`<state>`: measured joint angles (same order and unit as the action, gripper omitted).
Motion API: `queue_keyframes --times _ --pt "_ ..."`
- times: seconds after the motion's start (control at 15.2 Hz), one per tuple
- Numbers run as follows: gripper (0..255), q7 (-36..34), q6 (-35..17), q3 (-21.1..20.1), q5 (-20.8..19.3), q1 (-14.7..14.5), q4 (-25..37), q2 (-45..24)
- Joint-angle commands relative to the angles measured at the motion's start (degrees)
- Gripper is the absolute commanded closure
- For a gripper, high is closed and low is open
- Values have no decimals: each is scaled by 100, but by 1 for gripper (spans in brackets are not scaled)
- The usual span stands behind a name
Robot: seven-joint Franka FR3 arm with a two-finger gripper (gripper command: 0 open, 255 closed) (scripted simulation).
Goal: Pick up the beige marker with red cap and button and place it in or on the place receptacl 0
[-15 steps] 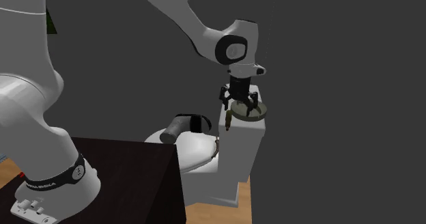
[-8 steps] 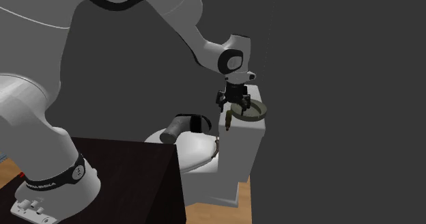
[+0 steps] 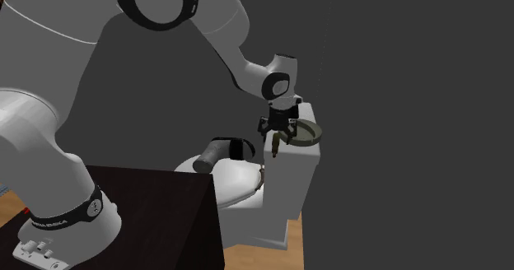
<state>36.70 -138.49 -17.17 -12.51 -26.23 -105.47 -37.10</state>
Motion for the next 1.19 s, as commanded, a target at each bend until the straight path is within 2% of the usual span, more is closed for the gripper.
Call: queue_keyframes --times 0.0,0.53,0.59,1.12 --pt "0 -36 -103 31 -40 -39 12 -114" --pt "0 -43 -131 41 -50 -47 16 -147" --pt "255 -43 -131 41 -50 -47 16 -147" --pt "255 -43 -131 41 -50 -47 17 -147"
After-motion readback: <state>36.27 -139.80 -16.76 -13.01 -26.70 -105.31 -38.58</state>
